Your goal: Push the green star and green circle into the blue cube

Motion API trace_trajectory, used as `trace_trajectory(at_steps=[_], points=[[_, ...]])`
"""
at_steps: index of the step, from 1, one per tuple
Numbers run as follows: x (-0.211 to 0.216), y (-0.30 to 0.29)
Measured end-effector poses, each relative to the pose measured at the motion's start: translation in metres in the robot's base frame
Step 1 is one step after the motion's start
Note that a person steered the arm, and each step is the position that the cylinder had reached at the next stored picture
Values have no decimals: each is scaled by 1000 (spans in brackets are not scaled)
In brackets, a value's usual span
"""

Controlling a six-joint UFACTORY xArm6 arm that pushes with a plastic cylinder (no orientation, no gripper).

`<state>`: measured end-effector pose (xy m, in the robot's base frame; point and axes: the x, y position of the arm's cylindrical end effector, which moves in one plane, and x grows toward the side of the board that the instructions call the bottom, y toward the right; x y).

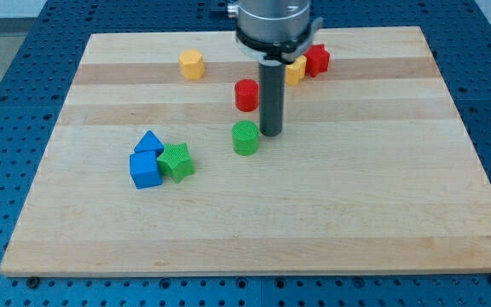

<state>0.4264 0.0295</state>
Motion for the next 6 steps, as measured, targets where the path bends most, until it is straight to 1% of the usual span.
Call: trace_trajectory(at_steps=[1, 2, 4, 5, 6], points=[[14, 12], [8, -12], [10, -83], [11, -108], [12, -118]])
